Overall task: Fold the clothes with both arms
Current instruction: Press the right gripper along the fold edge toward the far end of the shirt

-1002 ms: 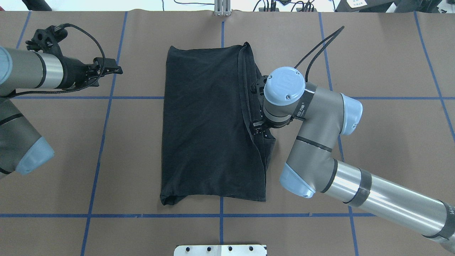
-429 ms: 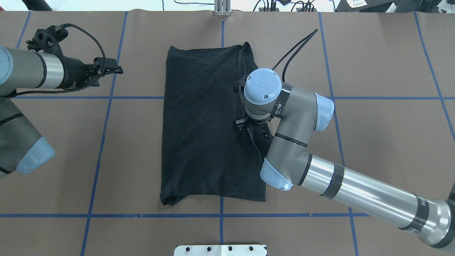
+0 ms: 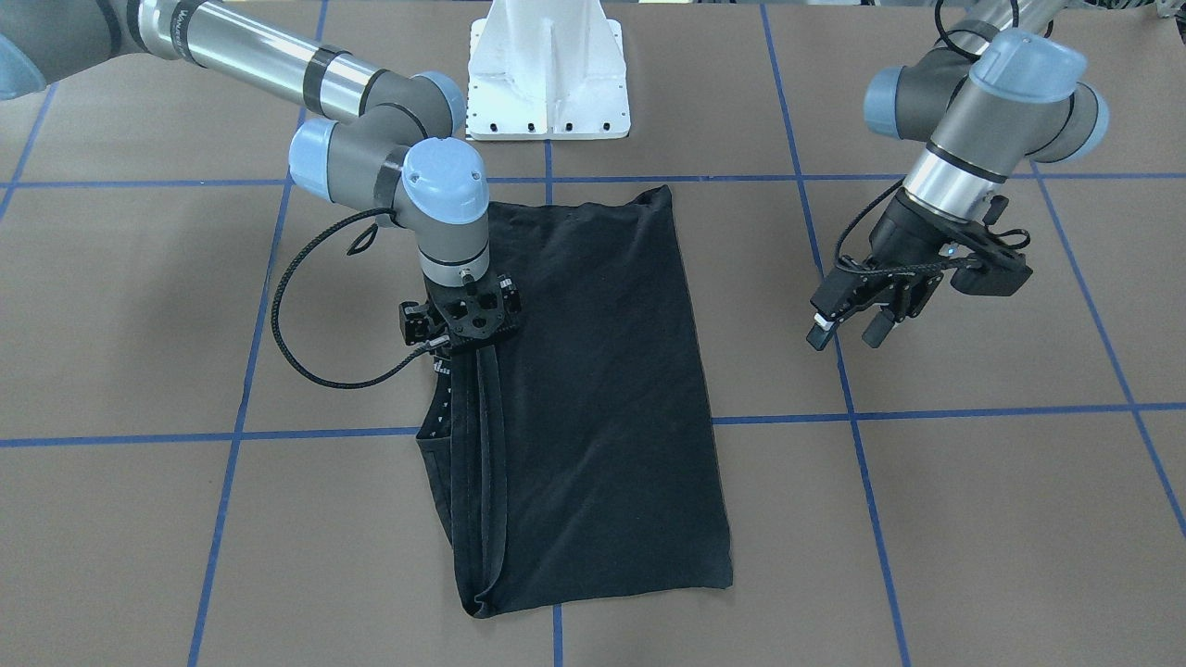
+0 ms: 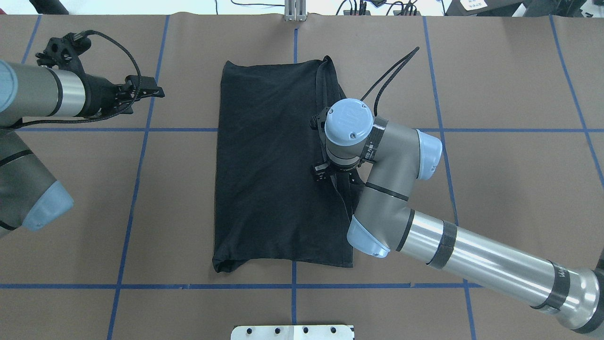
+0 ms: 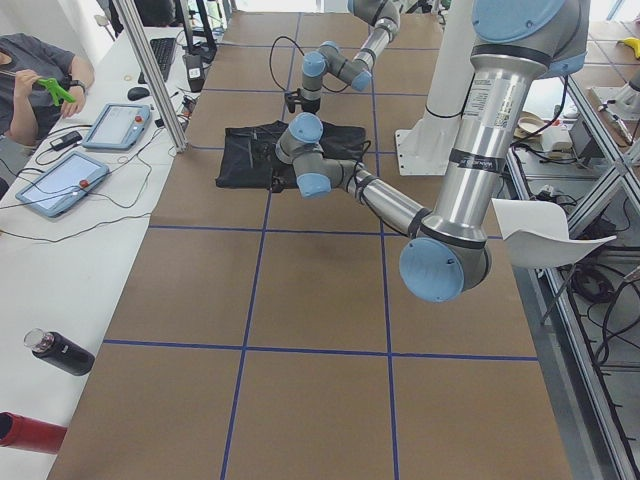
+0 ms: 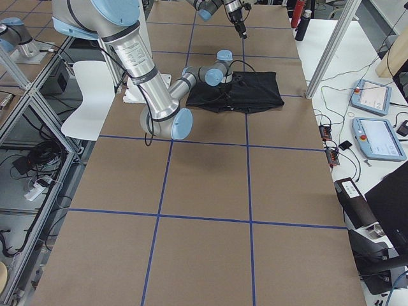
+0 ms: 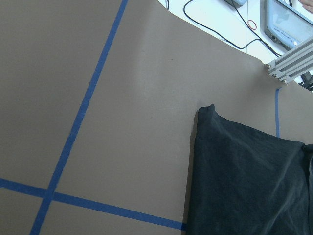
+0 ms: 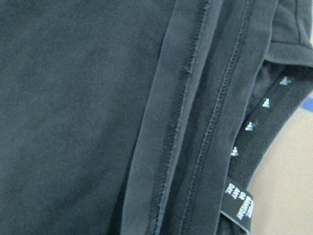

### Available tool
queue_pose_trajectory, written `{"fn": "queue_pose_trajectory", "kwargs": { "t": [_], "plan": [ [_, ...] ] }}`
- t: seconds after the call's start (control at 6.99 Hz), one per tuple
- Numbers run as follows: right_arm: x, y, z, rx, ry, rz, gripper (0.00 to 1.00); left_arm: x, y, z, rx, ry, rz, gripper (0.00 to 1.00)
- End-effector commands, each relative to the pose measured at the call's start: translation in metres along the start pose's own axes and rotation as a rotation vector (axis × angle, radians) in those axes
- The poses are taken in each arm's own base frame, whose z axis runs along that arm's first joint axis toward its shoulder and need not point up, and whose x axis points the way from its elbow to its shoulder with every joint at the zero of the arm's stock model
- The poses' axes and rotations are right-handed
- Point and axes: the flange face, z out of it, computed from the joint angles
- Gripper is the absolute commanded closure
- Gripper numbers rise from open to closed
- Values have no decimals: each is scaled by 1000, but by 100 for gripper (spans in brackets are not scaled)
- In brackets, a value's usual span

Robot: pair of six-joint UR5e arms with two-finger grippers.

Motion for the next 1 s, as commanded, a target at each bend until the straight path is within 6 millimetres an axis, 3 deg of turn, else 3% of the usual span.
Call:
{"fn": "queue_pose_trajectory", "kwargs": {
  "t": [0.0,0.43,0.57,0.86],
  "plan": [
    [28,-7,-1,-6,6,26,0,1,0,0,0,2,-15,0],
    [83,-2,16,-36,35,5,0,4,0,1,0,5,-21,0],
    [87,-6,11,-31,30,9,0,4,0,1,0,5,-21,0],
    [78,-26,-21,-14,-29,17,0,4,-1,1,0,5,-20,0]
  ]
}}
